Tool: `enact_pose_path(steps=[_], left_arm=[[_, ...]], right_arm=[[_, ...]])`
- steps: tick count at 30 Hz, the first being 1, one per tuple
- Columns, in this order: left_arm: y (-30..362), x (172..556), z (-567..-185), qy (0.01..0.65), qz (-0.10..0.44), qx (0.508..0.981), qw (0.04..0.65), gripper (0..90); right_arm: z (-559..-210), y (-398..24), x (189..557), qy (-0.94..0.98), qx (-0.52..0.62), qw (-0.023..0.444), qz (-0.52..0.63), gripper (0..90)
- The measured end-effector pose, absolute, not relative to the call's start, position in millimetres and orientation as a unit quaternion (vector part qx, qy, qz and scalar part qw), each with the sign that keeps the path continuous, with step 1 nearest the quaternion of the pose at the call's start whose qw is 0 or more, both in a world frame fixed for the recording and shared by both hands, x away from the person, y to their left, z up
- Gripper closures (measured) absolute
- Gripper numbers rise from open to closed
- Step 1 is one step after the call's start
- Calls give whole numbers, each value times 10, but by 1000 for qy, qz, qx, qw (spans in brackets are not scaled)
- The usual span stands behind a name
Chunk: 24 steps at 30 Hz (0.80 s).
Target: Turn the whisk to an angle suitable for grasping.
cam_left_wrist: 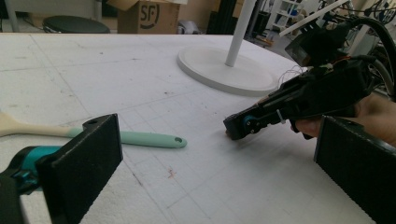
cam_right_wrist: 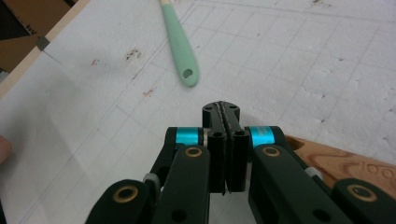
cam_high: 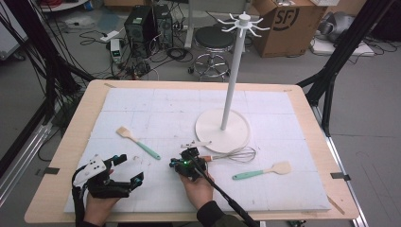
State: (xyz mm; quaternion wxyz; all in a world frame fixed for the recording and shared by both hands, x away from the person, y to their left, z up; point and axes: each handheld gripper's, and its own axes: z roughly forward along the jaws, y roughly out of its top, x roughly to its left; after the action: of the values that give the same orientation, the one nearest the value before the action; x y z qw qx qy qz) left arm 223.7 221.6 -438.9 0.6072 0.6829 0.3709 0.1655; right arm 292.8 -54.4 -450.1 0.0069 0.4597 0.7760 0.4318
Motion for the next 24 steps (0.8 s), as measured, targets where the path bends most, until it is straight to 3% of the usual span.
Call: enact_pose_path(steps=[8, 24], left_arm=[[2218, 2232, -4387, 370, 166, 683, 607, 17], [2215, 2233, -4391, 370, 165, 684, 606, 17]], right_arm=[[-4540, -463, 2842, 789, 449, 22, 418, 899], [-4544, -769, 3012, 762, 491, 46, 420, 900]])
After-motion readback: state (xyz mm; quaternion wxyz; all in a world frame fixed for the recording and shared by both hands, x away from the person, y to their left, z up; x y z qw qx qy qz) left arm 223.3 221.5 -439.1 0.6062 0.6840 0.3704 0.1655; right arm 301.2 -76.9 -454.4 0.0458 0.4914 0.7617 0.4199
